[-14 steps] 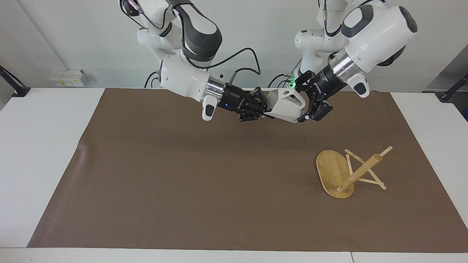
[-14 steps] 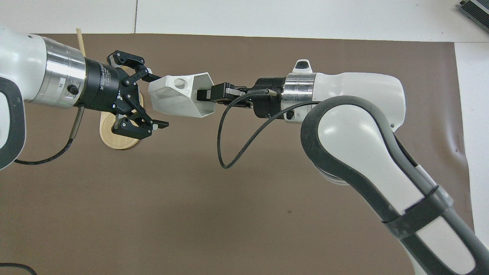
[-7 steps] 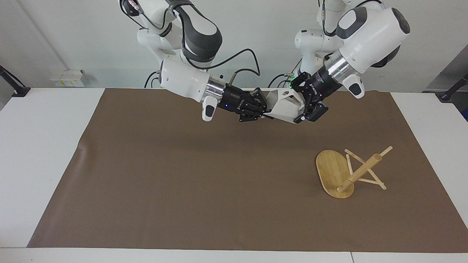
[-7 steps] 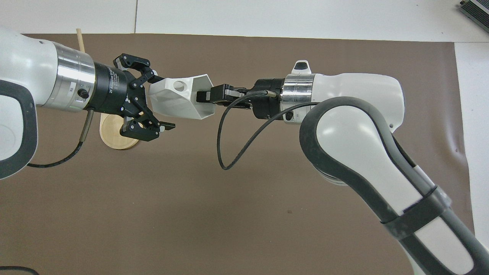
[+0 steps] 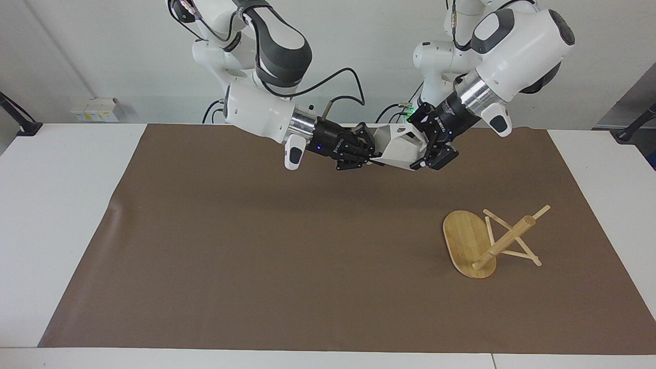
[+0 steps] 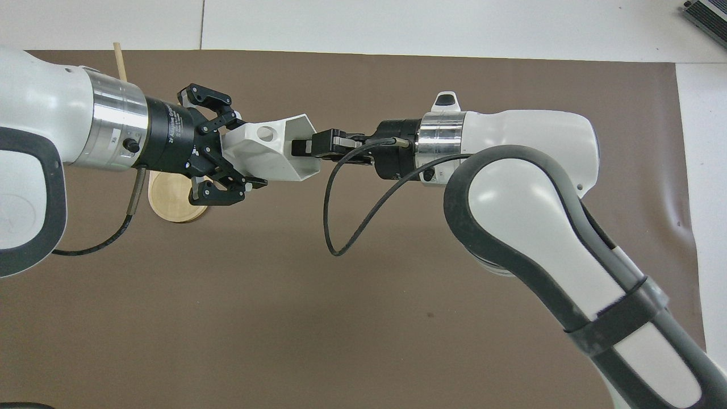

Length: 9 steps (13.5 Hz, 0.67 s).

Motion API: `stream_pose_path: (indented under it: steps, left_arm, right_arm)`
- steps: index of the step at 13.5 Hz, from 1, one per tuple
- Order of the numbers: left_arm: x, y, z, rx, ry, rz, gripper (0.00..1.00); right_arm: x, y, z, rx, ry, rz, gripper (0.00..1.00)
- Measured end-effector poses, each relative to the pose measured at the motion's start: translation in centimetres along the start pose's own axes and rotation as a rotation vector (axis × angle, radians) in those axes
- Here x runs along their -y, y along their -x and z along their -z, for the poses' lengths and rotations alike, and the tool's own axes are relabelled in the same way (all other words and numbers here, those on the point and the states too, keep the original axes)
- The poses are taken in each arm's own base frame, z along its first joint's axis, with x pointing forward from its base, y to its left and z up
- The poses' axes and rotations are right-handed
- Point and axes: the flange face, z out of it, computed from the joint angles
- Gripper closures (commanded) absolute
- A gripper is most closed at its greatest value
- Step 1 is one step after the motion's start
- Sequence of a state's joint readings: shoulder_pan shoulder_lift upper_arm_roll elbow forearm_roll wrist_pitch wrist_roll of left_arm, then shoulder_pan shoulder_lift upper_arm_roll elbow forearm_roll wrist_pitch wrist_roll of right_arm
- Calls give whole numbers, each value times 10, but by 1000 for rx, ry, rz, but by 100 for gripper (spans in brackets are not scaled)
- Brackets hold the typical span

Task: Hang cup on rack
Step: 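Carry the cup to the rack while the right gripper withdraws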

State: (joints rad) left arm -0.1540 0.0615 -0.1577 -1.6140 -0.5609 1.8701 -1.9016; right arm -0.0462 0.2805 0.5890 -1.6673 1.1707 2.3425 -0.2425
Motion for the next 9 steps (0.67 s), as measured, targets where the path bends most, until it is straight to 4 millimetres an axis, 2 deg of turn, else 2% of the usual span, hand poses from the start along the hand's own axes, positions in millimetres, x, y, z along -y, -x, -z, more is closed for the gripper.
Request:
stream_pose_path:
  steps: [2,3,4,5,7,9]
  left_arm:
    - [0,0,0,0,0,1,100]
    - [0,0,0,0,0,1,100]
    - [0,-1,0,0,0,2,100]
    - [1,-1,0,-1,-3,9,100]
    - [2,-5,-1,-5,-5,21,100]
    - [0,-10,1,-6,-2,37,100]
  right_arm:
    - [0,0,0,0,0,0,100]
    - [0,0,0,0,0,-2,84]
    - [0,0,0,0,0,-4,58]
    - [0,-1,1,-13,2,-14,44]
    - [0,-3,2,-21,3,-20,0]
    - [0,-3,2,-21,3,-21,0]
